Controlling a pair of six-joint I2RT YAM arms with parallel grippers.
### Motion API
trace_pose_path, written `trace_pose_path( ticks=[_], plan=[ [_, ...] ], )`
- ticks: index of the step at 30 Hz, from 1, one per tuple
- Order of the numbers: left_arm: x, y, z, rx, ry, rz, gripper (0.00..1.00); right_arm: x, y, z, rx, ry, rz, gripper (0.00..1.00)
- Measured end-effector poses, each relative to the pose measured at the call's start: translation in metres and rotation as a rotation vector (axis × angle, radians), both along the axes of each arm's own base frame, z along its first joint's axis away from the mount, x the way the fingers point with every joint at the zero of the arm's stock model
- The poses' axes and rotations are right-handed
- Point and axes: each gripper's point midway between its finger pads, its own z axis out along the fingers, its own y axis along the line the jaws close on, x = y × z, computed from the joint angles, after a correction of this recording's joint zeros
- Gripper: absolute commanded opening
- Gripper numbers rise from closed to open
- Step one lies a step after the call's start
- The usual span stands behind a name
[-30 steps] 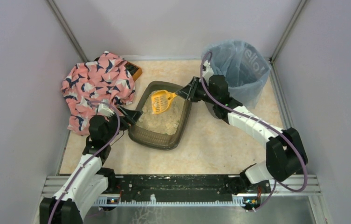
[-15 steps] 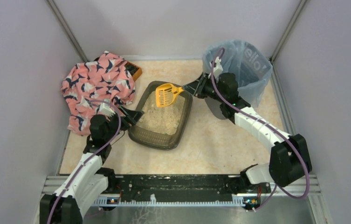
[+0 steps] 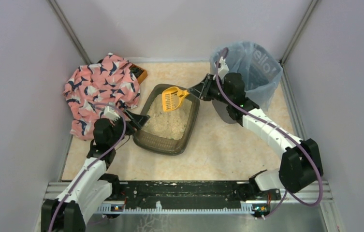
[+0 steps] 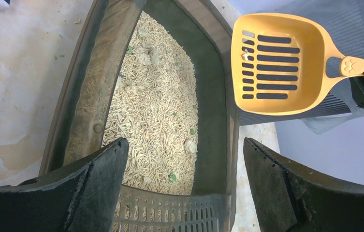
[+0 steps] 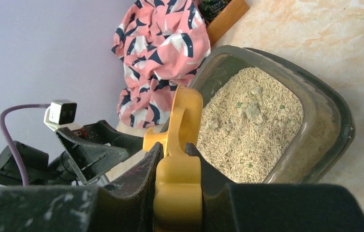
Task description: Clean the litter box
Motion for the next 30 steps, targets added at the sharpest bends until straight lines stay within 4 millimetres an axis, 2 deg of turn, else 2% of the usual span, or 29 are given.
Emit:
trace_pose_path(
  ticks=[4, 10, 19, 23, 30],
  plan=[
    [0.001, 0.000, 0.000, -0.001, -0.004, 0.000, 0.94, -0.002, 0.014, 0.001, -0.064, -0.039, 0.015, 0.00],
    [0.004, 0.001, -0.004, 0.007, 0.010, 0.011, 0.94, 0.004, 0.037, -0.014, -0.227, -0.082, 0.003, 0.00],
    [0.016, 0.010, -0.002, 0.037, 0.010, 0.067, 0.94, 0.029, 0.043, -0.076, -0.442, 0.012, -0.024, 0.00],
    [0.019, 0.012, -0.007, 0.048, 0.026, 0.080, 0.93, 0.030, 0.051, -0.102, -0.452, 0.065, 0.005, 0.00],
    [0.021, 0.016, -0.017, 0.055, 0.008, 0.102, 0.93, 0.030, 0.080, -0.112, -0.324, 0.106, 0.074, 0.00]
  ],
)
